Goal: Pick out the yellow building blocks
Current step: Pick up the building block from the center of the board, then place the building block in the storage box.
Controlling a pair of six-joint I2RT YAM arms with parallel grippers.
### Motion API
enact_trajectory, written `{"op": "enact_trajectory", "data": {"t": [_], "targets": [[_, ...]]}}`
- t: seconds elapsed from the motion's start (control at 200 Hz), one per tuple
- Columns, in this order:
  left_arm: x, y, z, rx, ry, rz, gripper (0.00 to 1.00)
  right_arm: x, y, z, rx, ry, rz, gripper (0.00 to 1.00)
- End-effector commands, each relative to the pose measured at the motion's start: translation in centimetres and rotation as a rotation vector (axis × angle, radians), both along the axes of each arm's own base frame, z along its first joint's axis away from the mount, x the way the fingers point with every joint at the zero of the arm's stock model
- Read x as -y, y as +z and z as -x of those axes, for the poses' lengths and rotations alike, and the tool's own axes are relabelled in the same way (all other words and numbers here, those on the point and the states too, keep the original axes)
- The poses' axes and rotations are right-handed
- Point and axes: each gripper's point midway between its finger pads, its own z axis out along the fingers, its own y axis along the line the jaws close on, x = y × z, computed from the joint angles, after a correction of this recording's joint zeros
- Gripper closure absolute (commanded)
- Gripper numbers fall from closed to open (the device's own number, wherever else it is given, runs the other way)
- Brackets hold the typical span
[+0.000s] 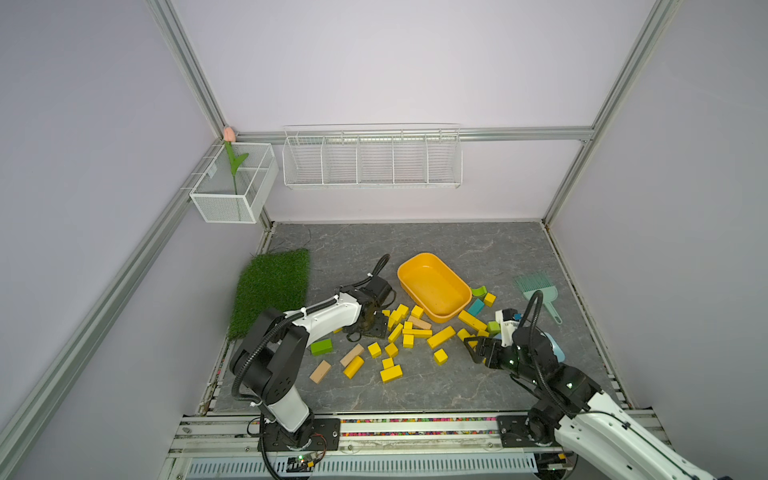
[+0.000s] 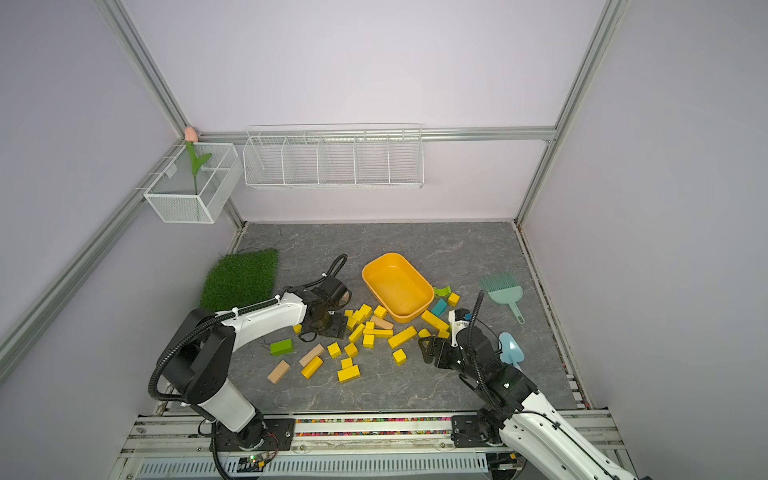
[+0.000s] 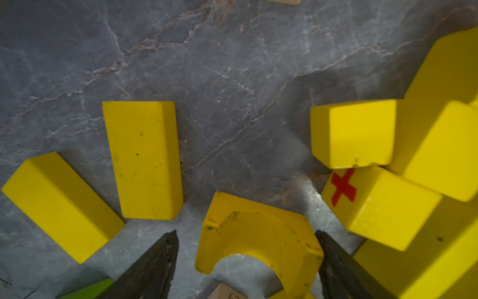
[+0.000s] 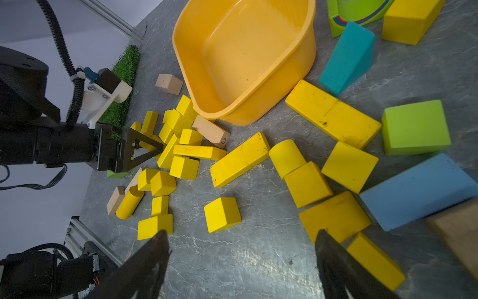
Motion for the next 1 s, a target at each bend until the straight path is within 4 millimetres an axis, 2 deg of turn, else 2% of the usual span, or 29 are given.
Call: {"op": "enact_trajectory", "data": {"t": [0.0,0.235,0.345,0.435,0.6,0.79,0.995], "targets": [[0.3,0.1,-0.4,0.000,0.000,0.017,0.21,0.2,-0.6,0.2,-0.020,-0.009,-0.003,0.11],[0.6,0.5,-0.4,0.004,-0.005,0.040,0.30,0.2,-0.7,0.2,-0.021,-0.009,-0.004,0.11],[0.7,0.6,-0.3,0.001,-0.007,0.048,0.38,0.3,-0.7,0.2,-0.021,-0.013,-0.005,0.11],[0.7,1.2,-0.3,0.008,-0.006,0.057,0.40,0.3,-0.7,0.2,-0.021,-0.012,-0.006,0.11],[1.4,3.7,-0.8,0.044,-0.015,0.099,0.42,0.2,-0.7,0.2,-0.021,-0.013,-0.009,0.11],[4.1,7.2,-2.0,0.091,-0.079,0.214,0.48,0.1,-0.9,0.0,-0.032,-0.012,-0.005,0.11],[7.7,11.4,-5.1,0.140,-0.161,0.283,0.49,0.7,-0.9,-0.1,-0.028,-0.045,0.002,0.11]]}}
